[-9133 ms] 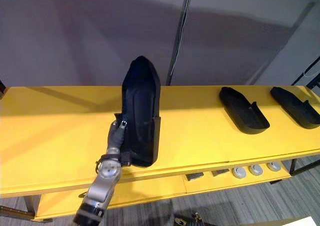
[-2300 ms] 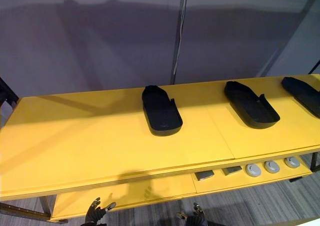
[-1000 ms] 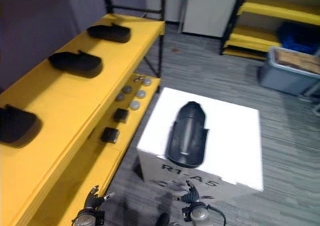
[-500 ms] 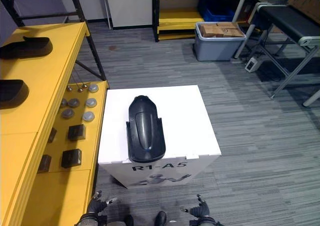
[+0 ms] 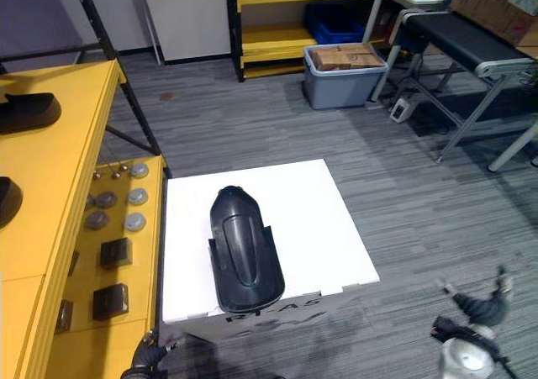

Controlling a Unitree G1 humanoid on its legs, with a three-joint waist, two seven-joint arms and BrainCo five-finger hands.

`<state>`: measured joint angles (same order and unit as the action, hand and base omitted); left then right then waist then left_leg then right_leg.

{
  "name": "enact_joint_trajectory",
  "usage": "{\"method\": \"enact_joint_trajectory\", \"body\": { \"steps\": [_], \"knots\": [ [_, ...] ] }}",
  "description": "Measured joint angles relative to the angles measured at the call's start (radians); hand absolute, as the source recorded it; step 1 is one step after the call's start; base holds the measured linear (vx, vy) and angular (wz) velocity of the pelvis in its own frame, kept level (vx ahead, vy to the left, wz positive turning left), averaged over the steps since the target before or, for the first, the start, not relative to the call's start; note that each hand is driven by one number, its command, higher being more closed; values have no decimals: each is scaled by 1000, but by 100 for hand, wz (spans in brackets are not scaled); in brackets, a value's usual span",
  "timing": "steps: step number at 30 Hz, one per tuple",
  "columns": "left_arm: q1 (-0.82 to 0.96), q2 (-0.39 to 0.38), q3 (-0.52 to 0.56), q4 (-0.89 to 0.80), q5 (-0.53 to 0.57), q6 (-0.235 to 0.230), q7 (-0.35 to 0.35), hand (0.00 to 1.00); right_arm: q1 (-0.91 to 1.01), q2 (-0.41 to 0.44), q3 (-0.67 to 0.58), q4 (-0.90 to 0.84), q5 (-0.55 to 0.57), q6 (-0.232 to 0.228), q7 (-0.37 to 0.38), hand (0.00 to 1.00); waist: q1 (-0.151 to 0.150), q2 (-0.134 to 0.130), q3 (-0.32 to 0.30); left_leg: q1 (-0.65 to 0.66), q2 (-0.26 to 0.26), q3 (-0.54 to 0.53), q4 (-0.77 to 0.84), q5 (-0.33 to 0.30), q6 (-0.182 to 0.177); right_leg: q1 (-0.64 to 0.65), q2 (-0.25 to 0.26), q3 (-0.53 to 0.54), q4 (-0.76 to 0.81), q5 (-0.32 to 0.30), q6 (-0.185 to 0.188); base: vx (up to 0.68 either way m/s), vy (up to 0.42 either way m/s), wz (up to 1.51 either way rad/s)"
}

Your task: Walk over and take plastic housings, then place them on the shelf

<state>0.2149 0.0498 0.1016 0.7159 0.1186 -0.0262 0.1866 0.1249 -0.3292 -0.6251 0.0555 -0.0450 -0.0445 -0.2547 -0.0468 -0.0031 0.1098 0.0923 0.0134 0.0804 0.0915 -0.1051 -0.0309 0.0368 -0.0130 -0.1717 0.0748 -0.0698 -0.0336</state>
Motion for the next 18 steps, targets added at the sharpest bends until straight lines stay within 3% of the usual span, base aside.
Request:
{"method": "enact_joint_trajectory", "body": {
  "steps": [4, 9, 13, 18],
  "knots": [
    [0, -9, -10, 7, -19, -4, -20, 0, -24, -41, 78, -123, 5, -19, 18, 0, 2, -1, -11, -1, 1, -10, -12, 4, 6, 1, 3, -5, -12, 1, 2, -84, -9, 4],
    [0, -13, -29, 53, -21, -18, -40, 0, -157, -69, 404, -244, 4, -106, 99, 0, 14, -3, -14, -2, 6, -60, -23, 9, 14, 4, 10, -27, -17, 15, 6, -114, -2, 13],
    [-12, -13, -55, 46, -27, -30, -40, 0, -221, -33, 629, -194, -2, -113, 146, 0, 63, -2, -13, -4, 7, -82, -44, 13, 20, 13, 18, -35, -59, 55, 9, -116, 36, 9],
    [-13, -5, -70, 47, -38, -30, -40, 0, -221, 57, 721, -56, -85, -85, 188, 0, 63, -2, -11, -22, -5, -111, -58, 27, 38, 21, 11, -61, -106, 90, 16, -82, 38, 14]
  ]
}}
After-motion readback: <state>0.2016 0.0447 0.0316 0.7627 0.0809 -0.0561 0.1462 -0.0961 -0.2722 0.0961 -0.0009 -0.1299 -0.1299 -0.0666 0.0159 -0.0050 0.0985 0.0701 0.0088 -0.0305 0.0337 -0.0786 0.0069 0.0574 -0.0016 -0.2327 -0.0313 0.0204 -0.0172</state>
